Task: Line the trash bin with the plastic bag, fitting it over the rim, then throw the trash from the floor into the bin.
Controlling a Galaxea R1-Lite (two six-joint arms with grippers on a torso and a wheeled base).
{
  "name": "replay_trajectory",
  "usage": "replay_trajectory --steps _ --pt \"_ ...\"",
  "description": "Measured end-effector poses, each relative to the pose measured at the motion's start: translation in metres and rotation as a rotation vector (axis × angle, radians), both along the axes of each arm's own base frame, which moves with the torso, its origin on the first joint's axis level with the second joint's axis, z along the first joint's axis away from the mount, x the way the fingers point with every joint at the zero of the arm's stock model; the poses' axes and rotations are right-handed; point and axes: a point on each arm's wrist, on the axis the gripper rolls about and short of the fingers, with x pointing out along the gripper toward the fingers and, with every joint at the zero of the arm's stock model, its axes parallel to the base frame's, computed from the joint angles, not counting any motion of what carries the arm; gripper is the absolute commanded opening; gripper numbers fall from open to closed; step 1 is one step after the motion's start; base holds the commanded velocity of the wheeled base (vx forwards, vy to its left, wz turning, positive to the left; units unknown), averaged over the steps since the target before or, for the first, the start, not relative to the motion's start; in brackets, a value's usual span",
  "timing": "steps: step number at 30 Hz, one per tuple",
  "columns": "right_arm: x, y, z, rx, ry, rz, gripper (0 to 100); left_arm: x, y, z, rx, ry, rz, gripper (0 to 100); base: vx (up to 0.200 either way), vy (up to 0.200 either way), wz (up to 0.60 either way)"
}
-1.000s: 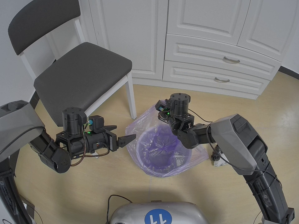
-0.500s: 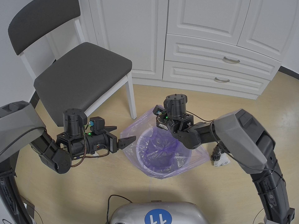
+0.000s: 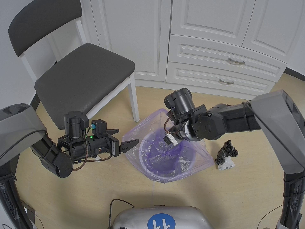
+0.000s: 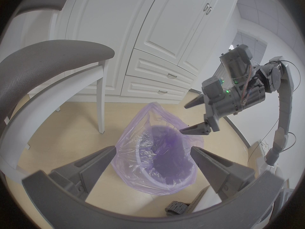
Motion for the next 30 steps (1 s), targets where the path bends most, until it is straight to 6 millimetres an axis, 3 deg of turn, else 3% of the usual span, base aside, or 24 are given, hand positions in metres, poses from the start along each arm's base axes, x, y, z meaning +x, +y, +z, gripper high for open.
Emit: replay_trajectory --steps 9,26,27,30 --pt "-0.019 -0.023 -0.014 0.034 0.16 -0.192 100 0.0 0.0 0.0 0.0 0.0 0.001 100 0.0 0.0 0.0" --pt "0.003 -0.05 -0.046 -0.009 0.219 -0.28 100 0.002 0.001 -0.001 0.0 0.002 0.005 100 0.0 0.0 0.0" --pt "0.004 -0.052 -0.048 -0.011 0.222 -0.286 0 0.002 0.001 -0.001 0.0 0.001 0.004 100 0.0 0.0 0.0" --pt "0.006 -0.056 -0.051 -0.016 0.23 -0.296 0 0.002 0.001 -0.002 0.001 0.002 0.006 100 0.0 0.0 0.0"
